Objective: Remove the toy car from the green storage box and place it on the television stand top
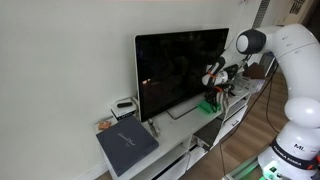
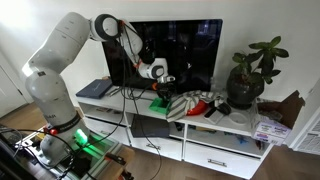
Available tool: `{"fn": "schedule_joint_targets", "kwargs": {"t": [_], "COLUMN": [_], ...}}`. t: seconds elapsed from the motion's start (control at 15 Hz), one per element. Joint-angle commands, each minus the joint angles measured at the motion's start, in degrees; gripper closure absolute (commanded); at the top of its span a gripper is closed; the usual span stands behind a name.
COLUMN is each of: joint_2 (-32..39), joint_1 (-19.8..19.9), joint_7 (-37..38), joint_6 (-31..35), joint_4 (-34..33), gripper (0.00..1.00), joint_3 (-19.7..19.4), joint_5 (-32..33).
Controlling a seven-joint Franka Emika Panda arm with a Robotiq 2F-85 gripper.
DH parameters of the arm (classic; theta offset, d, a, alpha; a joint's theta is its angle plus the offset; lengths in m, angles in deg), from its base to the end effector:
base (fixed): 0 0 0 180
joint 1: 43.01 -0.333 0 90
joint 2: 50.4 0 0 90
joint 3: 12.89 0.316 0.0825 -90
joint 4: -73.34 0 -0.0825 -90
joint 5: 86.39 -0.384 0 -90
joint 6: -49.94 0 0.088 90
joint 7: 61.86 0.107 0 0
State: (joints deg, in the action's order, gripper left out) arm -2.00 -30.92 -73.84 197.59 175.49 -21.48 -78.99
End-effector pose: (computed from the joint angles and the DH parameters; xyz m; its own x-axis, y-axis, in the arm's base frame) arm 0.5970 -0.2193 0.0808 0.9955 -0.0011 -0.0952 0.0140 -0.9873 0.1580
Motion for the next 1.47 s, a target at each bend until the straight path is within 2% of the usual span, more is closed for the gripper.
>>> {"fn": "schedule_joint_targets", "kwargs": {"t": [0.0, 0.47, 0.8, 1.33, 1.4], "joint_2": [-5.6, -13.1, -17.2, -16.3, -16.3], "joint_1": [1.4, 2.4, 4.5, 4.8, 6.4], "joint_7": [-1.3, -2.5, -7.1, -10.0, -12.9], "joint_6": [1.9, 4.0, 3.3, 0.1, -0.5], "joint_4": [5.9, 14.1, 18.5, 18.1, 18.0], "gripper": [0.9, 0.9, 0.9, 0.9, 0.9], "joint_3": [1.3, 3.4, 9.1, 15.4, 17.3], "joint_5": [-0.2, -1.6, -5.9, -14.0, -16.0]}}
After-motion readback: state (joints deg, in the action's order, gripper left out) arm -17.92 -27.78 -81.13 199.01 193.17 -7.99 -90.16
